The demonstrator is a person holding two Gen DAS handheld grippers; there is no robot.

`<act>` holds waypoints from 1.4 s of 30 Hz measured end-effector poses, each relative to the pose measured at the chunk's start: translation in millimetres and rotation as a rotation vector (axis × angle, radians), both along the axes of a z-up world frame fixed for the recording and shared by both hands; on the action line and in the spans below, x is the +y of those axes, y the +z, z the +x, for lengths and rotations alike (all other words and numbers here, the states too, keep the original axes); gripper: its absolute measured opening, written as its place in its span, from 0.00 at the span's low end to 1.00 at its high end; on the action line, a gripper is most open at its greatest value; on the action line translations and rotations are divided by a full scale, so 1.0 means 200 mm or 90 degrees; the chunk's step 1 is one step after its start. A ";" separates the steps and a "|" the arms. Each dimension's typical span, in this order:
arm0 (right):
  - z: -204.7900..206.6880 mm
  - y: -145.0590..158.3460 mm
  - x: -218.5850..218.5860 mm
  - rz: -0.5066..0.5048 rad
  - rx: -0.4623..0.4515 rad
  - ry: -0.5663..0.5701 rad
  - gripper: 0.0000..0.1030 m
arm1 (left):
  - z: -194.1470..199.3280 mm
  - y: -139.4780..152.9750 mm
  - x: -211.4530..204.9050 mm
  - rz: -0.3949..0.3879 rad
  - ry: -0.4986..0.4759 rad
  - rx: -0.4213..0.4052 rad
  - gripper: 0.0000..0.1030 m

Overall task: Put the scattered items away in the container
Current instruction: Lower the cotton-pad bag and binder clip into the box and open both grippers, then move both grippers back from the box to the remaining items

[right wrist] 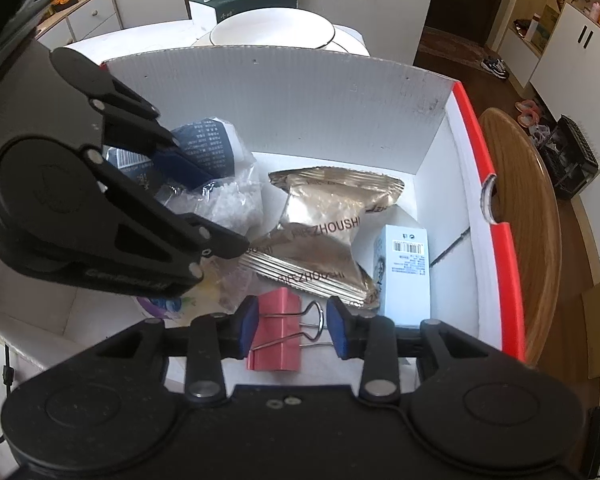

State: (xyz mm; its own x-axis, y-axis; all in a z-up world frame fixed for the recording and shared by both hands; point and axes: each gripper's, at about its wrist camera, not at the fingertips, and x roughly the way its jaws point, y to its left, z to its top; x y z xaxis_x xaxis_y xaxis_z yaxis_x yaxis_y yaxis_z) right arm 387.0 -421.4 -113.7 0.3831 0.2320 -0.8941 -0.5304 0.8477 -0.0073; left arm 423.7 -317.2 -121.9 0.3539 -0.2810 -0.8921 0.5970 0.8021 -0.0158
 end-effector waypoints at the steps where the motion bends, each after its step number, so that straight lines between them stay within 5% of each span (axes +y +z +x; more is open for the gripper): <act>1: 0.00 0.00 -0.01 0.000 0.000 -0.002 0.36 | 0.00 0.01 0.01 -0.004 0.002 -0.001 0.49; 4: -0.01 0.02 -0.02 0.005 0.000 -0.005 0.39 | -0.01 0.02 0.02 -0.015 0.007 -0.001 0.50; 7: -0.02 0.04 -0.04 0.010 -0.009 -0.008 0.55 | -0.03 0.04 0.04 -0.023 0.010 -0.006 0.50; 38: -0.24 0.36 -0.06 0.098 -0.101 -0.047 0.70 | -0.36 0.37 0.31 -0.114 0.070 -0.101 0.52; 42: -0.29 0.39 -0.04 0.108 -0.112 -0.060 0.74 | -0.43 0.42 0.36 -0.132 0.070 -0.115 0.64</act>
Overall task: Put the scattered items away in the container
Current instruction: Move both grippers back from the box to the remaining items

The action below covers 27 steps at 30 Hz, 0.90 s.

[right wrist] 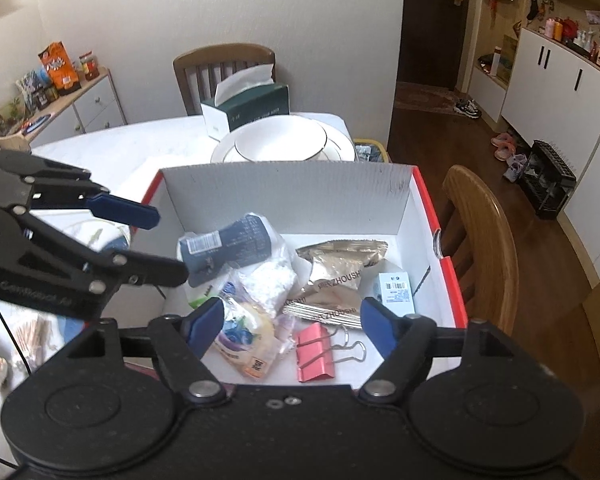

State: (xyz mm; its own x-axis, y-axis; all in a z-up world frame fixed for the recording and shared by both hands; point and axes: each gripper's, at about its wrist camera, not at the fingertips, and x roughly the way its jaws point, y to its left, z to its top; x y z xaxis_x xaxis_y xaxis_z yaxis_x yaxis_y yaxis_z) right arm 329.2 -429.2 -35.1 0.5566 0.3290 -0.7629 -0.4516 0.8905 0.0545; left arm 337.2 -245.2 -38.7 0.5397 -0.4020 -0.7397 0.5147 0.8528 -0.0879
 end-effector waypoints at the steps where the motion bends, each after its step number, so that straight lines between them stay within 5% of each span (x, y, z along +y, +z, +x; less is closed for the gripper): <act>1: -0.01 0.01 0.01 0.002 -0.002 -0.001 0.76 | -0.02 0.01 0.01 -0.006 -0.001 -0.003 0.64; 12: -0.17 0.07 0.12 0.010 -0.023 -0.013 0.87 | -0.22 0.10 0.19 -0.035 -0.007 -0.025 0.68; 27: -0.40 0.12 0.40 0.009 -0.038 -0.010 0.90 | -0.42 0.11 0.68 -0.061 0.066 -0.028 0.83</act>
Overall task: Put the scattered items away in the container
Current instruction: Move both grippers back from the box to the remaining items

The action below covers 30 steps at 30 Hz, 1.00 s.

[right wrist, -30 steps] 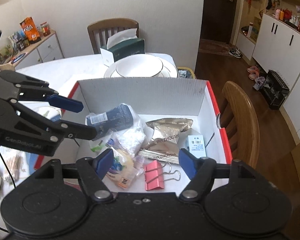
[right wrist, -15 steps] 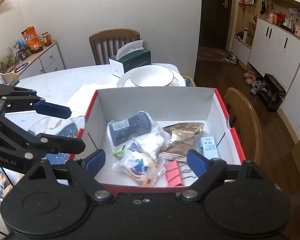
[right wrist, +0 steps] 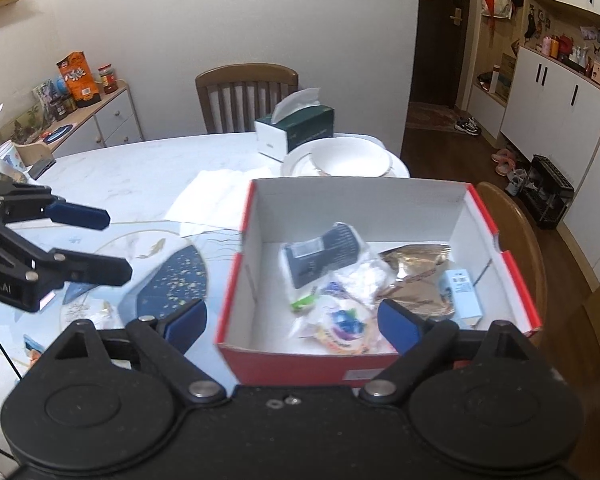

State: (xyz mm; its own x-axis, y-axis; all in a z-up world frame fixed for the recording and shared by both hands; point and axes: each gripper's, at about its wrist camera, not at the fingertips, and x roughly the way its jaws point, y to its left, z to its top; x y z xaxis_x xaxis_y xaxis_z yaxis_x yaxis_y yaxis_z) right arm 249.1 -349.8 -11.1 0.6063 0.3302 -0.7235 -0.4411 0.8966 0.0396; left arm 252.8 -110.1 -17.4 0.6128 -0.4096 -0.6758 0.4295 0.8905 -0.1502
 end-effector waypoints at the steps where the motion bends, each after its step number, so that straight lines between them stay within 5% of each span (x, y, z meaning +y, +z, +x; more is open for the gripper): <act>1: -0.02 0.00 0.03 -0.004 -0.002 0.002 0.90 | -0.01 0.00 0.03 0.003 0.004 -0.003 0.83; 11: -0.18 -0.08 0.28 -0.025 0.007 0.029 0.90 | -0.13 -0.04 0.29 0.012 0.021 -0.008 0.98; 30: -0.36 -0.32 0.73 -0.026 0.050 0.062 0.90 | -0.50 -0.35 0.70 0.030 0.081 0.058 1.00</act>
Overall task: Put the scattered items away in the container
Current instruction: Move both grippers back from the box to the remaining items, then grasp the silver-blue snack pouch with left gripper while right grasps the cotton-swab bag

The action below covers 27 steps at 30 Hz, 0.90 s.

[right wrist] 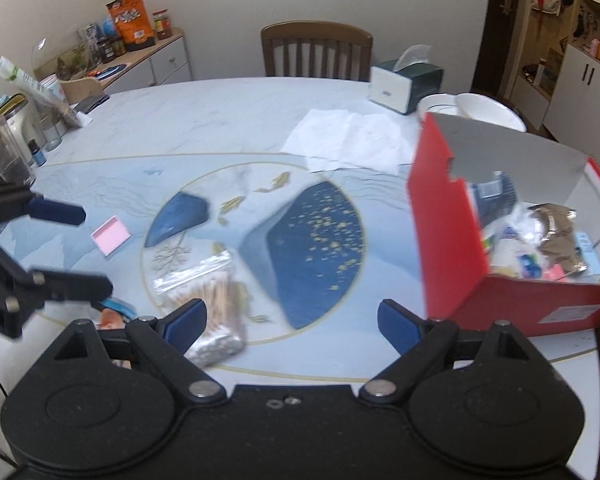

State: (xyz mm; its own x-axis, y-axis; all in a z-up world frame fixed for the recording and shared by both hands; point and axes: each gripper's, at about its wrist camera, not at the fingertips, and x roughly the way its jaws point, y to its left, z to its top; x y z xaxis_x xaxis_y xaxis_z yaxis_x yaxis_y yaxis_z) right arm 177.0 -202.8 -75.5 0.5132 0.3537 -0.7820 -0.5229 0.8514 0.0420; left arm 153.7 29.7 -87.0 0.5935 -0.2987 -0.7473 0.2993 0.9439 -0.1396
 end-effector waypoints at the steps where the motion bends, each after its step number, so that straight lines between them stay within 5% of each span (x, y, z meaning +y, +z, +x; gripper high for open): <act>1: 0.00 -0.01 0.02 0.000 0.004 0.002 0.90 | -0.02 -0.02 0.01 0.001 0.004 0.005 1.00; 27: 0.08 -0.29 0.33 -0.050 0.062 0.065 0.87 | -0.02 -0.32 0.02 0.008 0.110 0.114 1.00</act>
